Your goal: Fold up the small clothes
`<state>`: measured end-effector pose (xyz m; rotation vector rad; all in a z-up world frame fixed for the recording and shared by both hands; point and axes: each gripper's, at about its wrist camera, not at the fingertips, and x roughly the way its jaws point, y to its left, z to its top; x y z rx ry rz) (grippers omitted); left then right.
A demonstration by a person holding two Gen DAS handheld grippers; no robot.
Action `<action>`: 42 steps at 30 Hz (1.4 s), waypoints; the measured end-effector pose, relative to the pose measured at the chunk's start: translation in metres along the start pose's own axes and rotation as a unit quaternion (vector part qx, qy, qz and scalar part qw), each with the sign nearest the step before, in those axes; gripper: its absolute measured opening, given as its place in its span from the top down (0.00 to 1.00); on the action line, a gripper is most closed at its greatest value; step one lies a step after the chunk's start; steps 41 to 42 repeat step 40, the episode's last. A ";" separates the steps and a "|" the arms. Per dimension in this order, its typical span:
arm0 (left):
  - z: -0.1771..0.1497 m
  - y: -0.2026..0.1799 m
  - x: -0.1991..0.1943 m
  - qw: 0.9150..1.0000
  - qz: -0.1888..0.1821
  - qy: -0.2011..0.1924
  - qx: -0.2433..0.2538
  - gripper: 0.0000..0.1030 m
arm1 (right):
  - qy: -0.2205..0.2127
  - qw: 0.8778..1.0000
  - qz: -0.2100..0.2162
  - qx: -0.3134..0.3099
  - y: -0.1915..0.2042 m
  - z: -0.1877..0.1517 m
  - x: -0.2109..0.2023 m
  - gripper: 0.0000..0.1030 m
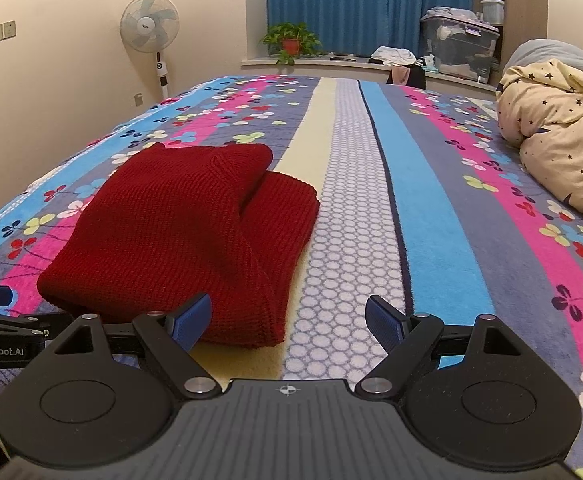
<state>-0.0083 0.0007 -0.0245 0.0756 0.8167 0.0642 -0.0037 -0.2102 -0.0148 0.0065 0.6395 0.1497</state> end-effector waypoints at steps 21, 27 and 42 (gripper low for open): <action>0.000 0.000 0.000 1.000 -0.002 0.002 0.000 0.16 | 0.001 1.000 0.006 -0.006 0.000 0.001 -0.002 0.17; 0.000 -0.001 0.000 1.000 -0.003 0.001 0.000 0.16 | 0.001 1.000 0.007 -0.006 0.000 0.001 -0.002 0.17; -0.002 -0.002 -0.001 1.000 -0.004 -0.002 0.000 0.16 | 0.001 1.000 0.007 -0.006 0.001 0.001 -0.002 0.17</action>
